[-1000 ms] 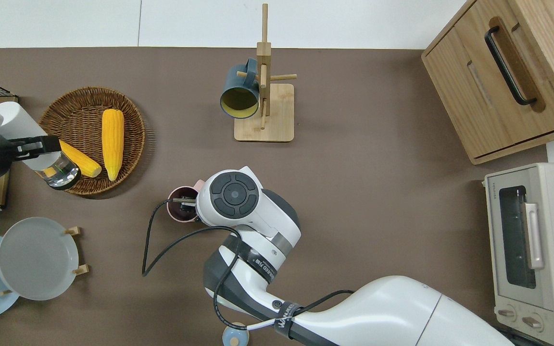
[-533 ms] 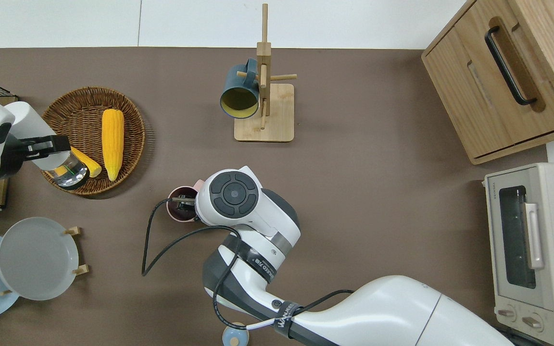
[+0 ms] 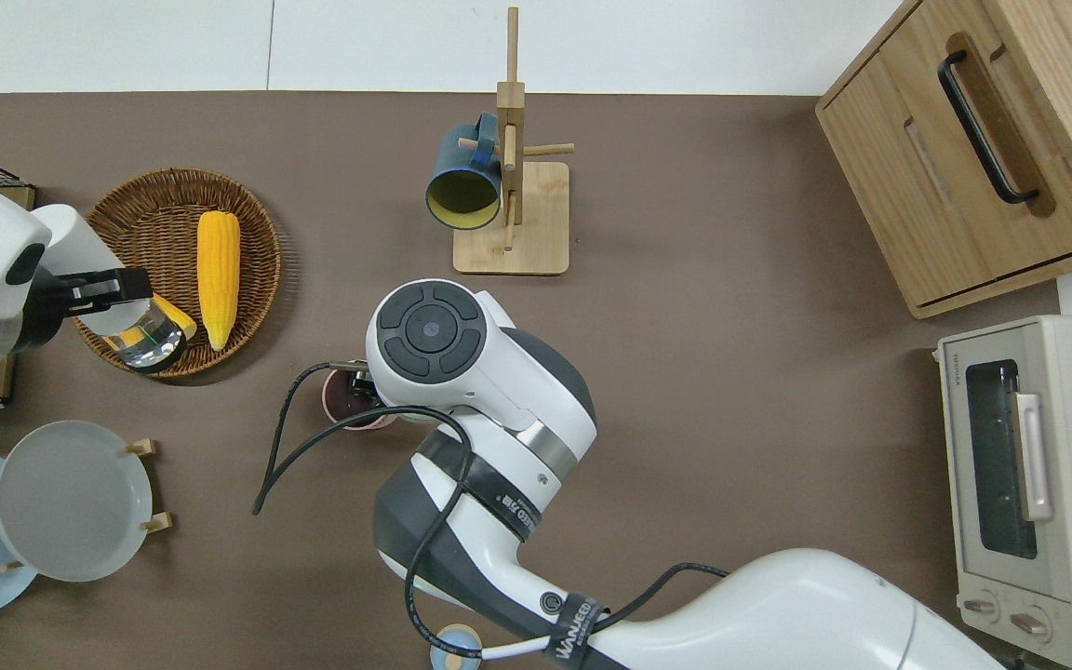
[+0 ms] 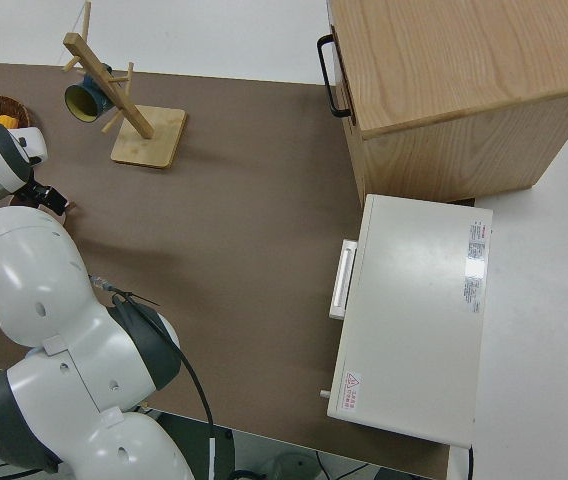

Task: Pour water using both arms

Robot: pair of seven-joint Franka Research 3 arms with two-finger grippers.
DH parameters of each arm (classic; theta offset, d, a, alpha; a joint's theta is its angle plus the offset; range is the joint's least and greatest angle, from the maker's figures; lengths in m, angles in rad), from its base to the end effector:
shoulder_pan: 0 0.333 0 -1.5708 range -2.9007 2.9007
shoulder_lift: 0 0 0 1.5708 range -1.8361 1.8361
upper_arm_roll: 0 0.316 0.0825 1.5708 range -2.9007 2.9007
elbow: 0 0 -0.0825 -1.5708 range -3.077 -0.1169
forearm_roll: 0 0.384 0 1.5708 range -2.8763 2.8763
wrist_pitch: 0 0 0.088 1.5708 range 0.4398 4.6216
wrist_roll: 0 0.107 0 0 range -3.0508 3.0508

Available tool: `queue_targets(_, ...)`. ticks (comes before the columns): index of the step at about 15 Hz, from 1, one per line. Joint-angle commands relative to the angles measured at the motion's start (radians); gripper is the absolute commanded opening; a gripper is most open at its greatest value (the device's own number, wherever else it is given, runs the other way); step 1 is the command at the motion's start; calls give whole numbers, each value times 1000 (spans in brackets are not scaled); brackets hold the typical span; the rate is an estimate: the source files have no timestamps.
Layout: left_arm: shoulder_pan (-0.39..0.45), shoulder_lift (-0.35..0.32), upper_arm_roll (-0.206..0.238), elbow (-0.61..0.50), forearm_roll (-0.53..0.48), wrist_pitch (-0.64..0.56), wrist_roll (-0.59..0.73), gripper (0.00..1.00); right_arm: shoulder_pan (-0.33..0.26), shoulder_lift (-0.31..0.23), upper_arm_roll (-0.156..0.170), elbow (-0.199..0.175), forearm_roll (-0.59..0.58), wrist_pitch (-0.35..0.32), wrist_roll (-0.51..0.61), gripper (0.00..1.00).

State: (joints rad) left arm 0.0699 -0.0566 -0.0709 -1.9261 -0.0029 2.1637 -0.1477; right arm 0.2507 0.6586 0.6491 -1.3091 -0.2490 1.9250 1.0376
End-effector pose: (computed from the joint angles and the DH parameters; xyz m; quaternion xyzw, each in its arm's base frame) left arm 0.5710 -0.0015 0.5420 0.9865 0.0729 0.1461 0.0102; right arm 0.5446 0.4780 0.4154 -0.9927 0.0900 0.0330 0.0738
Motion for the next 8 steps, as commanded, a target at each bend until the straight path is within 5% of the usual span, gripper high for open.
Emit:
queue_targets(1, -13, -58, 5, -46, 29, 11, -24, 10, -50, -82, 4, -1, -23, -108, -143, 990)
queue_targets(4, -13, -88, -9, -89, 29, 11, -9, 10, -103, -169, -11, -2, -26, -207, -351, 990)
queue_targets(8, -15, -150, -33, -166, 29, 13, -7, 10, -143, -264, -98, -10, -26, -294, -617, 990)
